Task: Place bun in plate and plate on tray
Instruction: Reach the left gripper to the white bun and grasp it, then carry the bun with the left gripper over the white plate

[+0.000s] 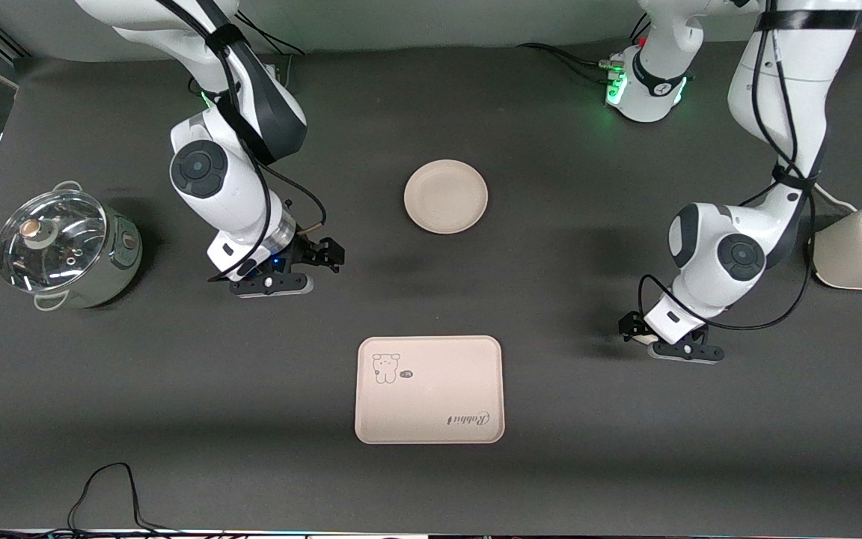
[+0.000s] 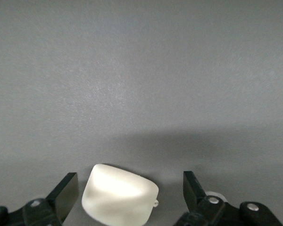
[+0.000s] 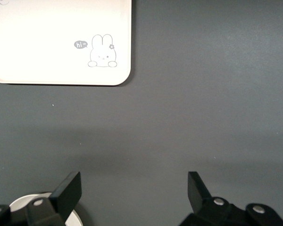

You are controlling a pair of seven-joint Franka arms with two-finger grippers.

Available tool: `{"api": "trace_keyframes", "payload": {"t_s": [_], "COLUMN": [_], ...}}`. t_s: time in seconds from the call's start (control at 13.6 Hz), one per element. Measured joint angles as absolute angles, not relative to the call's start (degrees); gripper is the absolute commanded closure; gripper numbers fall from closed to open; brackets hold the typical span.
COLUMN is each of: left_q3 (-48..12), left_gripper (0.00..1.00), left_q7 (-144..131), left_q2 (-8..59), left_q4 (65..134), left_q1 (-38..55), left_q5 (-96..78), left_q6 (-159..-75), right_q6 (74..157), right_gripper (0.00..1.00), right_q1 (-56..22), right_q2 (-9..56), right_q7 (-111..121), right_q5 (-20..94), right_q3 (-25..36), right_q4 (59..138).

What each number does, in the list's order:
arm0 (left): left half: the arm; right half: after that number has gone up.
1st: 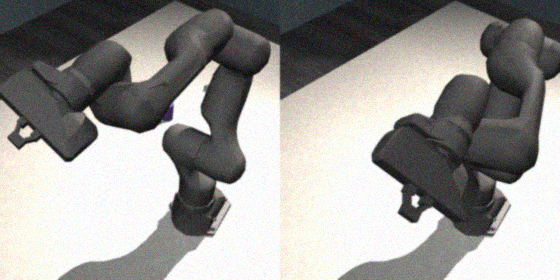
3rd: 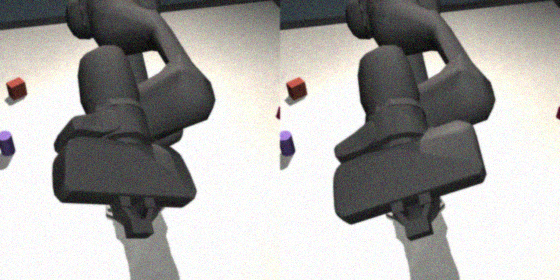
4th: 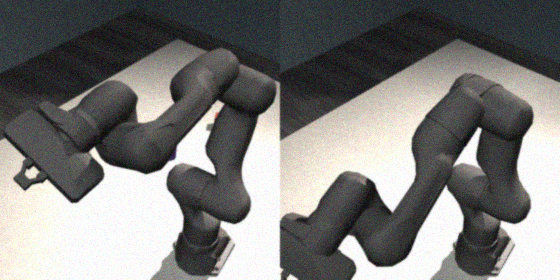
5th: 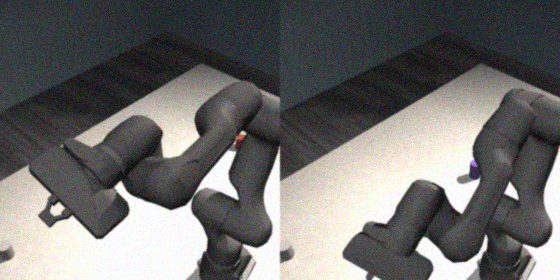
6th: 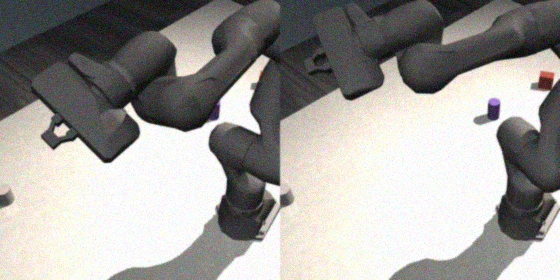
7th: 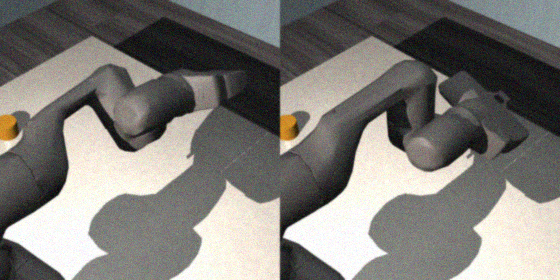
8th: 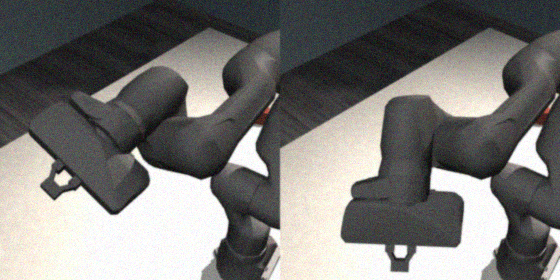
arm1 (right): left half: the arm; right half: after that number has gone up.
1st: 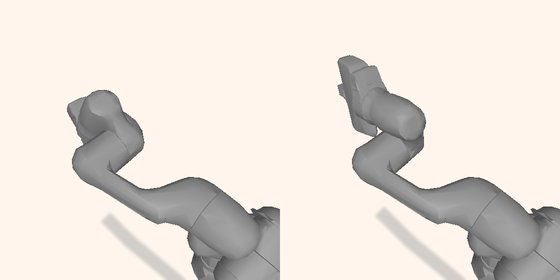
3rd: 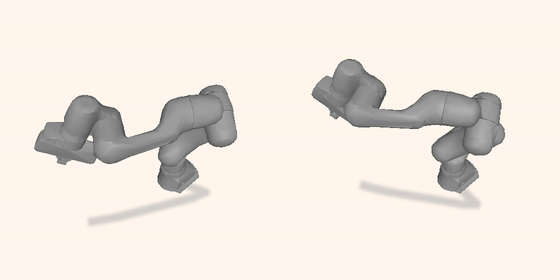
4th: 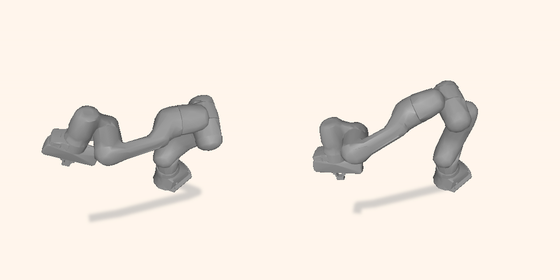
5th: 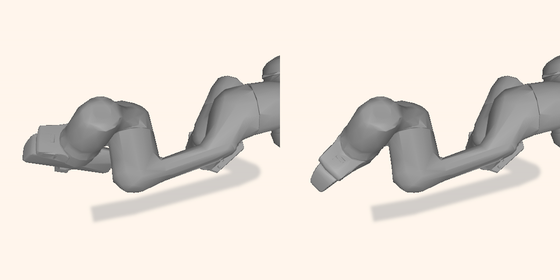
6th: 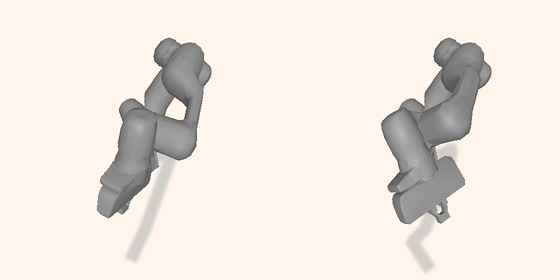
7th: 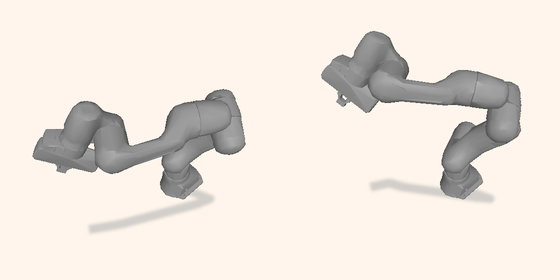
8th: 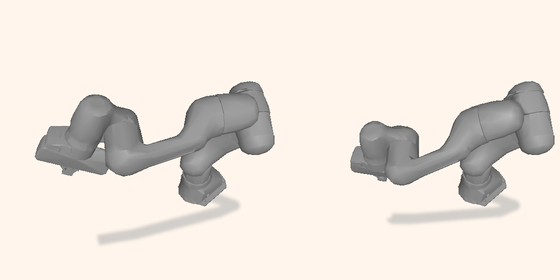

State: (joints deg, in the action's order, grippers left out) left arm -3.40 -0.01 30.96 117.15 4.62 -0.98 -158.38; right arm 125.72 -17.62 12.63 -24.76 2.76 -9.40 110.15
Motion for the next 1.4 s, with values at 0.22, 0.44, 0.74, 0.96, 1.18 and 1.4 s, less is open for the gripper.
{"api": "trace_keyframes", "payload": {"t_s": [0.22,0.44,0.74,0.96,1.18,1.4], "left_q3": [-3.38,-3.32,-3.33,-3.39,-3.68,-5.90], "left_gripper": [0.51,1.00,1.00,1.00,0.99,0.96], "left_q7": [1.62,3.24,3.45,3.41,1.19,-5.53], "left_q2": [32.23,32.00,31.21,27.55,22.13,17.31], "left_q4": [118.66,118.78,118.27,115.31,111.54,105.32], "left_q1": [4.55,4.39,4.16,4.17,4.39,5.30], "left_q5": [-0.98,-0.98,-1.04,-2.25,-3.71,-3.94], "left_q6": [-161.61,-161.66,-159.92,-150.65,-137.83,-121.53], "right_q6": [125.95,126.00,126.41,126.93,126.99,127.11], "right_gripper": [0.00,0.00,0.00,0.00,0.00,0.00], "right_q1": [-17.62,-17.62,-17.62,-17.62,-17.62,-17.62], "right_q2": [12.63,12.63,12.63,12.63,12.63,12.63], "right_q7": [-24.76,-24.76,-24.76,-24.76,-24.76,-24.76], "right_q5": [2.76,2.76,2.76,2.76,2.76,2.76], "right_q3": [-9.39,-9.39,-9.39,-9.39,-9.39,-9.39], "right_q4": [110.21,110.21,110.32,110.40,110.50,110.60]}}
